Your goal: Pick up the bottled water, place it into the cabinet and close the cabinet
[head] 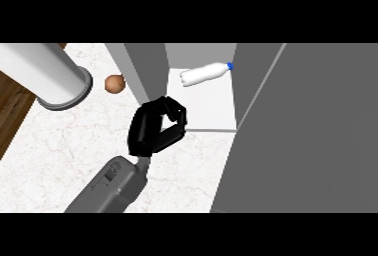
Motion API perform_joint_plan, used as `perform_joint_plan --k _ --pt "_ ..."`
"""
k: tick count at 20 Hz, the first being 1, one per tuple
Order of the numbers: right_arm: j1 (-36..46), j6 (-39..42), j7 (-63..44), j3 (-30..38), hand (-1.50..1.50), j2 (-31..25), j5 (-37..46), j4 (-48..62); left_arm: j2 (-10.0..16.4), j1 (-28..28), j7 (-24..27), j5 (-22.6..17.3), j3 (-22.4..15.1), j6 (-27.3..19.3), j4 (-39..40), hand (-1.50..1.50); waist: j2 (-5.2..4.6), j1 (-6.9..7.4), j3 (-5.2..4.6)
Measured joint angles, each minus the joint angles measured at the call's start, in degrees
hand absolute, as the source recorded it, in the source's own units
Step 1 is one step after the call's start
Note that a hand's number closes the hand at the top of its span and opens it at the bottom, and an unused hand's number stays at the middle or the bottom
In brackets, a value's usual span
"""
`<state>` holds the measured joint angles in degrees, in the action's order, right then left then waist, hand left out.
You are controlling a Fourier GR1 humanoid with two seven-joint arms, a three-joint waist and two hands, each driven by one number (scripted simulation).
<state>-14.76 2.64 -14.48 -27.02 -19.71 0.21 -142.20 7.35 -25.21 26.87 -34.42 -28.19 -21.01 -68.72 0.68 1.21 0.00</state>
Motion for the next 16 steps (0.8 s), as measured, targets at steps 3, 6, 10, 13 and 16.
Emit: perform_joint_plan --k 3,6,10,13,16 --pt "-0.1 1.4 -2.1 -2.2 1.50 -0.8 -0.1 -0.1 3.5 6.7 -1.2 1.0 -1.2 -1.0 -8.6 1.50 -0.08 -0.06 0.00" --pt "0.1 0.9 -4.8 -6.5 1.50 0.4 -0.1 -0.2 6.2 13.3 -1.3 1.9 -2.2 -1.9 -16.3 1.50 -0.14 -0.23 -0.02" --pt "4.4 -0.5 -10.1 -10.1 1.50 3.5 0.4 0.1 9.6 20.3 -0.3 2.3 -1.4 -0.6 -22.5 1.50 -0.34 -0.41 -0.05" --pt "6.2 -2.2 -14.2 -12.7 1.50 5.3 1.3 0.3 11.9 24.1 -0.9 2.4 -0.6 -0.4 -26.6 1.50 -0.32 -0.62 -0.07" --pt "10.1 -3.2 -16.6 -15.1 1.50 8.6 3.2 2.2 14.3 27.5 -0.6 1.4 1.3 1.2 -29.9 1.50 -0.37 -0.43 -0.07"
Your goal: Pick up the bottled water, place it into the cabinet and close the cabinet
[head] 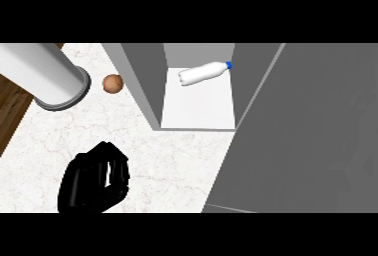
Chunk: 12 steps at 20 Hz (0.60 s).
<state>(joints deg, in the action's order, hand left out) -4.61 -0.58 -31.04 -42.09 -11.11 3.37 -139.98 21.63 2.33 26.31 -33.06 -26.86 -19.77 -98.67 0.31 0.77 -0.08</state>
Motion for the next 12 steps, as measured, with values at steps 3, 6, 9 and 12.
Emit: perform_joint_plan --k 3,6,9,12 --pt "4.6 -1.2 -2.7 -4.5 1.50 4.3 2.8 2.8 1.5 3.8 0.8 -0.3 0.8 0.7 -2.8 1.50 0.02 0.30 -0.03" --pt "8.6 -2.7 -4.2 -7.4 1.50 5.2 5.9 4.9 2.4 6.1 2.0 -1.3 2.6 2.5 -3.3 1.50 0.02 0.31 -0.07" --pt "13.4 -5.2 -4.4 -8.4 1.50 3.2 8.3 5.4 4.3 8.3 2.5 -3.0 5.0 4.7 -4.5 1.50 0.00 0.64 -0.10" --pt "18.0 -9.1 -4.3 -9.1 1.50 1.5 8.3 6.2 5.5 10.4 3.6 -3.8 6.4 7.0 -4.9 1.50 -0.12 1.15 -0.12"
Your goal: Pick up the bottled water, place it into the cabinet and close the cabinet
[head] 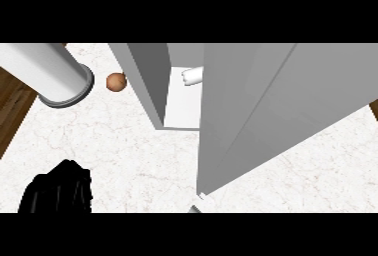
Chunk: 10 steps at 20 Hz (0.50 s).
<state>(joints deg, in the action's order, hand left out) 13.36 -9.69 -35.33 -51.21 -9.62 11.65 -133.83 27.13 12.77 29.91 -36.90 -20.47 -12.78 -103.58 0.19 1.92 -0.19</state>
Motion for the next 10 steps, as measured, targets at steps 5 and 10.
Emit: perform_joint_plan --k 5,10 --pt "6.3 -6.1 -2.3 1.1 1.50 -1.0 -0.9 1.9 2.3 3.5 1.0 -1.9 2.7 3.6 -1.1 1.50 -0.13 0.52 -0.02" --pt "15.9 -11.3 -2.4 7.0 1.50 5.0 -4.6 13.5 3.6 5.9 1.9 -2.4 4.4 6.0 -1.9 1.50 -0.39 1.10 0.02"
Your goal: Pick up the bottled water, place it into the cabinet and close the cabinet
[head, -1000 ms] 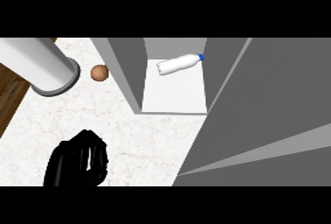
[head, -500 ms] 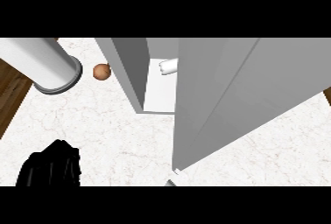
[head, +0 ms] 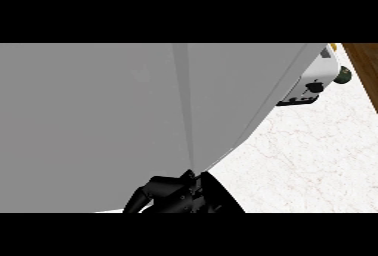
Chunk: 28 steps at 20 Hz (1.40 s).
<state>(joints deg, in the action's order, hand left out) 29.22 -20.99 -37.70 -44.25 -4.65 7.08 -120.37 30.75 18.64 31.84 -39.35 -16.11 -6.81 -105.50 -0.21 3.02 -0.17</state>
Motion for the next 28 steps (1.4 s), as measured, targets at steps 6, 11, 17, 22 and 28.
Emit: perform_joint_plan --k 6,11,17,22,28 --pt "9.4 2.0 4.9 11.4 1.50 3.6 -12.2 16.2 1.8 3.5 1.0 -1.5 2.9 4.0 -0.5 1.50 -0.17 -0.29 0.10" --pt "15.4 9.0 10.4 20.7 1.50 4.4 -20.1 30.3 2.4 5.3 1.6 -2.2 5.2 6.3 -0.2 1.50 -0.15 -0.80 0.13" --pt "18.0 18.3 19.7 25.5 1.50 4.3 -23.8 42.1 2.7 6.7 1.6 -2.5 7.1 8.4 -0.5 1.50 1.30 -0.94 0.12" --pt "19.6 24.7 23.9 26.0 1.50 4.1 -26.0 46.5 3.0 6.4 1.2 -2.3 7.4 9.4 -0.5 1.50 2.01 -0.16 -0.33" --pt "20.7 29.0 28.1 26.6 1.50 3.2 -26.4 49.7 3.0 5.5 0.2 -2.2 7.2 9.3 -1.5 1.50 2.22 0.63 -0.58"
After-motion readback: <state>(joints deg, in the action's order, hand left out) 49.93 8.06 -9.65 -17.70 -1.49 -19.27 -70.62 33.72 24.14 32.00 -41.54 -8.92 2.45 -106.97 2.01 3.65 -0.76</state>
